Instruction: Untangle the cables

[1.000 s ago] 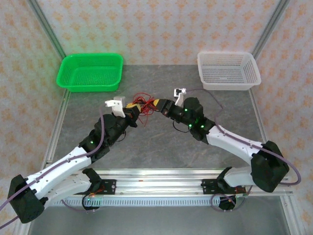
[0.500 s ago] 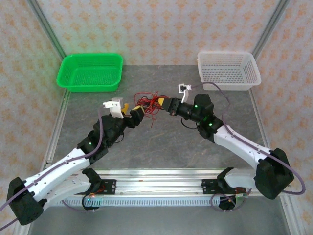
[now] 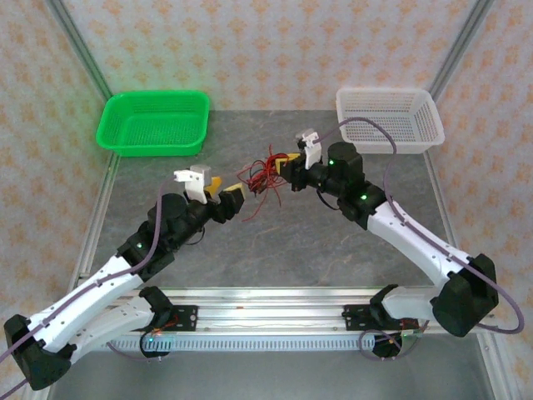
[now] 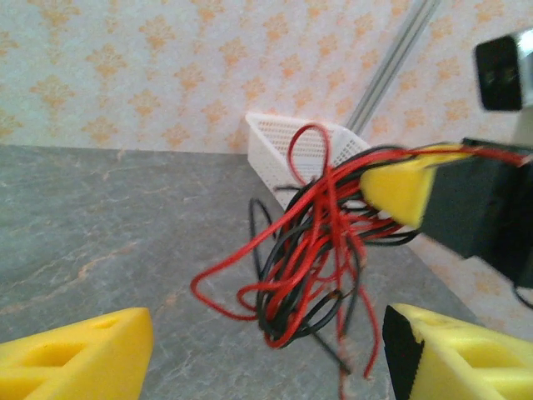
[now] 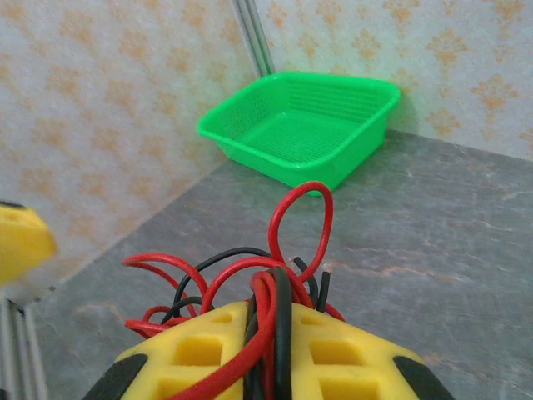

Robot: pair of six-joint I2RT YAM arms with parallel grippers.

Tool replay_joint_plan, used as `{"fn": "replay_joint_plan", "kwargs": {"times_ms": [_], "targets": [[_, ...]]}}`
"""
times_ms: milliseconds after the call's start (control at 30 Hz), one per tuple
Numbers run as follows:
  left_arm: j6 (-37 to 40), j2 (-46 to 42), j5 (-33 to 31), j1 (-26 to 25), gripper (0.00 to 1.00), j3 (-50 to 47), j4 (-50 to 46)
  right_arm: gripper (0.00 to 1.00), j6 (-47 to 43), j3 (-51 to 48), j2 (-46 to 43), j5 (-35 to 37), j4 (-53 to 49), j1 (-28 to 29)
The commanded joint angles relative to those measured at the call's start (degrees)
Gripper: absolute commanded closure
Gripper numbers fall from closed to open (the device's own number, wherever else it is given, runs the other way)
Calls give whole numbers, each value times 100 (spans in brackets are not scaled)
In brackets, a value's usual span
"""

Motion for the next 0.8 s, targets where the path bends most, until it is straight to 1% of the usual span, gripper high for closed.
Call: {"fn": "replay_joint_plan", "kwargs": {"times_ms": [0, 200, 267, 500, 633, 767], "targets": [[202, 149, 193, 13, 26, 297, -236, 100, -609, 206, 41, 52, -140, -34], [465, 813, 369, -11, 25, 689, -86, 100, -629, 256, 51, -434, -193, -34], [536, 1073, 443, -22, 23, 774, 10, 100, -591, 241, 34, -590, -171, -34], [545, 1597, 768, -108, 20, 847, 458, 100, -391, 208, 7, -858, -64, -32], [498, 1742, 765, -136, 20, 710, 611, 100, -194, 152, -20, -976, 107, -34], [464, 1833, 490, -136, 20, 502, 705, 100, -3, 94, -55, -1183, 268, -34]]}}
